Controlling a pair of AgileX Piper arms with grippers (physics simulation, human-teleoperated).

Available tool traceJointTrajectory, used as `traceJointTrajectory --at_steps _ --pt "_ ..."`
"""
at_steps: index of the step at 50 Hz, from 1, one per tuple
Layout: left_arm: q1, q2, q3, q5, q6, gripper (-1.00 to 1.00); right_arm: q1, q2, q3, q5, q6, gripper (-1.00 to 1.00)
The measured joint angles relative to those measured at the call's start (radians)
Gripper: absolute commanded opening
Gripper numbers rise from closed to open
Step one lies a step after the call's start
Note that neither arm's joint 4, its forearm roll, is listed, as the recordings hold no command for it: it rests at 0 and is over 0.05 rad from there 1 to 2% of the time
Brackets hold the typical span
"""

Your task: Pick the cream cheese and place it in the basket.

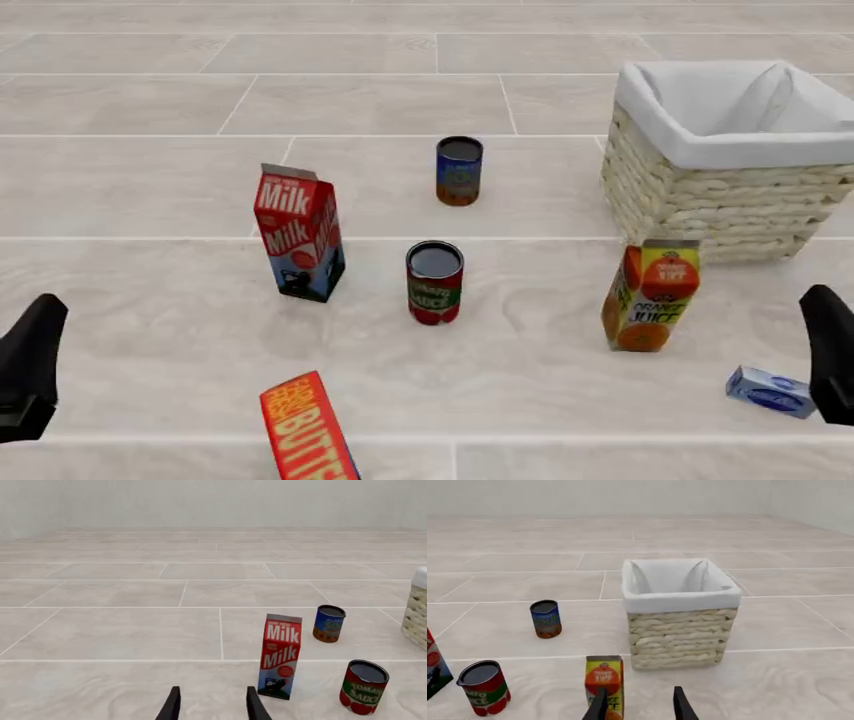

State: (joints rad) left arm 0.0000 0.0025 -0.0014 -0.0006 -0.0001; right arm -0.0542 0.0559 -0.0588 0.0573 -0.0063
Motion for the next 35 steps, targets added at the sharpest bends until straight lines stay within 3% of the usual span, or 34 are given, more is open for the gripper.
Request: traceJointTrajectory --at_steps 13,35 --pt "0.000 0.004 -0.002 -0.001 0.000 1.00 0.028 -0.031 -0.054 0.050 -0.001 1.00" --pt "0.000 0.005 -0.003 -0.001 0.000 1.00 0.006 0.173 -0.358 0.281 -0.005 1.00"
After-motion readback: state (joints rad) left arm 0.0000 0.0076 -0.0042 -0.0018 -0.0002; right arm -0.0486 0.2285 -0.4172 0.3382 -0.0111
